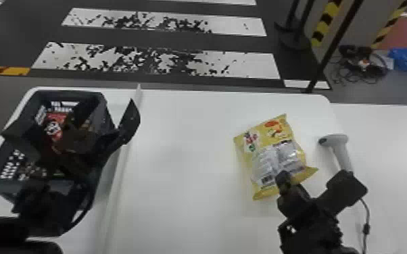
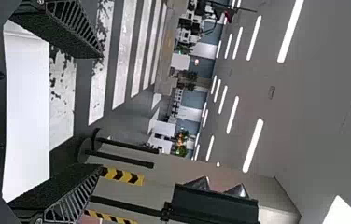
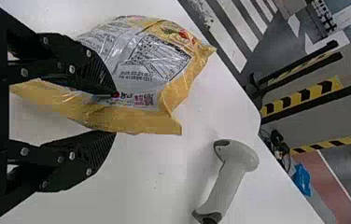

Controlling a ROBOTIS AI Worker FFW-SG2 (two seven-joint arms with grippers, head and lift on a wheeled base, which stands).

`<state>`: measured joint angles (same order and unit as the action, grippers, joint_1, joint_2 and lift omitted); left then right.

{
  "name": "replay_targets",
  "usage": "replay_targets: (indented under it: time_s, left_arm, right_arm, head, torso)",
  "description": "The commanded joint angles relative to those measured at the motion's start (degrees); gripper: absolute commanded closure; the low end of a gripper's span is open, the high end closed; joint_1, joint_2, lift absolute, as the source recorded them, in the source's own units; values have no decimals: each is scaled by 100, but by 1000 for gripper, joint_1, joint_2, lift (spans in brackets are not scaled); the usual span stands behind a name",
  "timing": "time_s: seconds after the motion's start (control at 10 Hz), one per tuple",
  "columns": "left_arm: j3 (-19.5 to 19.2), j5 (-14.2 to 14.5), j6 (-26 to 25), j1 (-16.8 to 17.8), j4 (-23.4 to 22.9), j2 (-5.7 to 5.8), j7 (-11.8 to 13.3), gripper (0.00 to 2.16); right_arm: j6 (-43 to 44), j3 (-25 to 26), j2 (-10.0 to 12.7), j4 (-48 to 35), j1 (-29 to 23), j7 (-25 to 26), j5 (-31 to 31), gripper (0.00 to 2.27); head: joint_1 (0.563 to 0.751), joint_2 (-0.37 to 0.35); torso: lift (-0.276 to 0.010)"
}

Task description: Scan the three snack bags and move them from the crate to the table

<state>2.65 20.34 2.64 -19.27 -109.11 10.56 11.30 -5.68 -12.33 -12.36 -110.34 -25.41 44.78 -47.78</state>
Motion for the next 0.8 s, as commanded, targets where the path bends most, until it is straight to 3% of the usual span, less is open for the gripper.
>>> replay_targets:
  time_s: [0.0, 0.4, 0.5, 0.7]
  left_arm:
    - [16, 23, 109, 2, 48, 8, 12, 29]
    - [60, 31, 144, -15, -5, 17, 3, 29]
    - [86, 14, 144, -33, -14, 17, 3, 29]
    - [174, -109, 144, -112, -84, 17, -49, 29]
  right_arm:
    - [-220, -129, -21, -145, -95, 233, 234, 16]
    - [-940, -156, -73, -699, -262, 382, 542, 110]
    - [-1274, -147, -153, -831, -139, -4, 814, 110]
    - [-1309, -85, -144, -427, 291, -1727, 1852, 137]
  head:
    - [695, -76]
    - [695, -59]
    - [695, -56]
    - [695, -28]
  torso:
    - [-62]
    - [-62]
    - [-62]
    - [-62]
